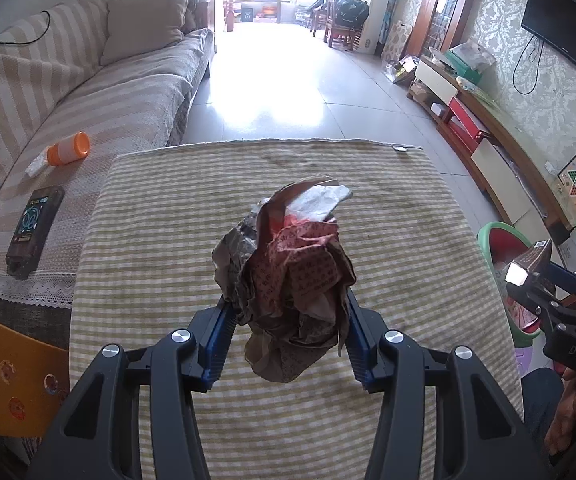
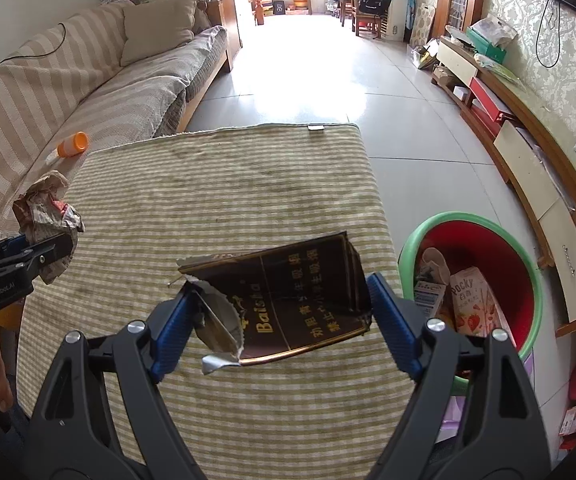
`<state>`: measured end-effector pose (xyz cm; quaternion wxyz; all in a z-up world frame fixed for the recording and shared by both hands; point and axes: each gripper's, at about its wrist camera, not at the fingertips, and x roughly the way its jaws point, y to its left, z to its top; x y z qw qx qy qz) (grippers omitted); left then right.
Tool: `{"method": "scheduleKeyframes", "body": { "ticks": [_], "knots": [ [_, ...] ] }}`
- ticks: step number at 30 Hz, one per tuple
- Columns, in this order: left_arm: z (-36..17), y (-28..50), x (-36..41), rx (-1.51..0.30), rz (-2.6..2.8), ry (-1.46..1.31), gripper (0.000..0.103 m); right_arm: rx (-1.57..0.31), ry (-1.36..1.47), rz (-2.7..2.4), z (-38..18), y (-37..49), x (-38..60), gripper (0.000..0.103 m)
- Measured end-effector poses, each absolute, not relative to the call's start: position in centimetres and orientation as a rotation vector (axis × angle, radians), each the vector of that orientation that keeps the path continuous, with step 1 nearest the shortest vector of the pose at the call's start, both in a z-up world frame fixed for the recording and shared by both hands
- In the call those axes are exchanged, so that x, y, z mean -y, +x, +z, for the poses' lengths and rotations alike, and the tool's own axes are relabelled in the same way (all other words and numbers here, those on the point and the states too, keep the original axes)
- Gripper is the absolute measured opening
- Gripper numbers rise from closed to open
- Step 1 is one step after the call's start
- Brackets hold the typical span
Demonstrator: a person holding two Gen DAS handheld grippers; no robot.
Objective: Collect trash
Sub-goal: 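Lift and carry the paper bag and cigarette box over the red bucket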
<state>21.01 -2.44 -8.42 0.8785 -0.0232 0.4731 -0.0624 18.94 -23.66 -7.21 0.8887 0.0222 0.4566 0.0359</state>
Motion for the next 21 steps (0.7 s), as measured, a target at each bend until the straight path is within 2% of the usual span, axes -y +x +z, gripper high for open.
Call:
{"method": "scheduleKeyframes", "body": {
  "ticks": [21],
  "knots": [
    [-5.6,17.2,4.2,-0.934,-0.145,-0.035,0.047,-0.863,0.081,0.092,-3.0,17.2,24.7,0.081]
  ]
}}
